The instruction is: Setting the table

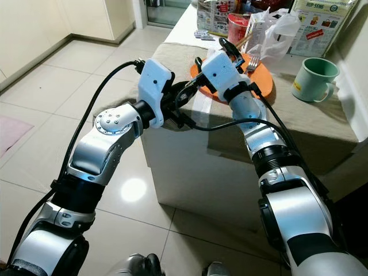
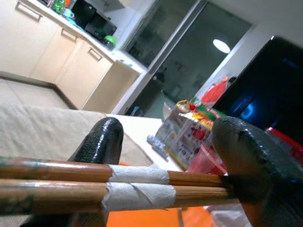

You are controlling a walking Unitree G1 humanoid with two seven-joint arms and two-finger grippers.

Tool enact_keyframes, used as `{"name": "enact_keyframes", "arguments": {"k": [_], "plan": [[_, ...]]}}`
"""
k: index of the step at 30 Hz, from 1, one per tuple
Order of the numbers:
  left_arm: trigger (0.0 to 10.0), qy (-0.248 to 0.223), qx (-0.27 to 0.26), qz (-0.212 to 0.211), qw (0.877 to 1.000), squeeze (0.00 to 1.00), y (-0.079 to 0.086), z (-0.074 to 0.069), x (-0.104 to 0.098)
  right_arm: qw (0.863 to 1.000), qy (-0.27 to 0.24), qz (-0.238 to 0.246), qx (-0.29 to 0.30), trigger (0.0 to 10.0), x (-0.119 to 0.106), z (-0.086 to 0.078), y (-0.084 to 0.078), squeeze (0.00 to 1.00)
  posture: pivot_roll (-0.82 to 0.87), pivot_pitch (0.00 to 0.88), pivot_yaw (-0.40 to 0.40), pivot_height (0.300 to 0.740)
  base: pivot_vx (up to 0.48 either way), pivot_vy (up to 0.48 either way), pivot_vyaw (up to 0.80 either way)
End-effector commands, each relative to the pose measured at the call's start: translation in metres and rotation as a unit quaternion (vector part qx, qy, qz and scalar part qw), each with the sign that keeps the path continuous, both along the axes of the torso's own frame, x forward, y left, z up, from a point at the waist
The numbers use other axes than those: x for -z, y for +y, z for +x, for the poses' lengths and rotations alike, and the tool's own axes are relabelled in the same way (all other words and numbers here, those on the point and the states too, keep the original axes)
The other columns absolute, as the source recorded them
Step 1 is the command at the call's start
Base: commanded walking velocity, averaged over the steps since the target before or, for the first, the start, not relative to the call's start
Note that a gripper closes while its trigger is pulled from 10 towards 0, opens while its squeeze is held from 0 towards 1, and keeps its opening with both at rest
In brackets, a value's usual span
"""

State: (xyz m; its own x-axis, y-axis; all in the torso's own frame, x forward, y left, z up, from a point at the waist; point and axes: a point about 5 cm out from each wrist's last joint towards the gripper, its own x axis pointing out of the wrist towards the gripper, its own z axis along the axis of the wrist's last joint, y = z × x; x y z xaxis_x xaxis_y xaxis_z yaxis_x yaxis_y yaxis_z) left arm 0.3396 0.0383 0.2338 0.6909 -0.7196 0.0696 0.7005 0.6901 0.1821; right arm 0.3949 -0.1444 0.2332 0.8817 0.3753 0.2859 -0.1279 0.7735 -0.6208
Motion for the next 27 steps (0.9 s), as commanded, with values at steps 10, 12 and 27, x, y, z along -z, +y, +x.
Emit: {"name": "enact_keyframes", "arguments": {"k": [10, 12, 27], "plan": [[0.0, -0.046, 0.007, -0.018, 0.999, 0.00, -0.0015, -0.0020, -0.0222, 0.997, 0.057, 0.043, 0.023, 0.0, 0.0157, 0.0020, -0.0136, 0.00, -0.16, 0.073, 0.044, 0.740, 0.000, 0.000, 0.00], [0.0, -0.046, 0.007, -0.018, 0.999, 0.00, -0.0015, -0.0020, -0.0223, 0.997, 0.059, 0.043, 0.023, 0.0, 0.0162, 0.0021, -0.0136, 0.00, -0.16, 0.073, 0.044, 0.740, 0.000, 0.000, 0.00], [0.0, -0.008, 0.030, -0.041, 0.999, 0.00, -0.0038, -0.0031, -0.0251, 0.997, 0.066, 0.029, 0.023, 0.0, 0.0186, 0.0012, -0.0165, 0.00, -0.17, 0.057, 0.044, 0.740, 0.000, 0.000, 0.00]]}}
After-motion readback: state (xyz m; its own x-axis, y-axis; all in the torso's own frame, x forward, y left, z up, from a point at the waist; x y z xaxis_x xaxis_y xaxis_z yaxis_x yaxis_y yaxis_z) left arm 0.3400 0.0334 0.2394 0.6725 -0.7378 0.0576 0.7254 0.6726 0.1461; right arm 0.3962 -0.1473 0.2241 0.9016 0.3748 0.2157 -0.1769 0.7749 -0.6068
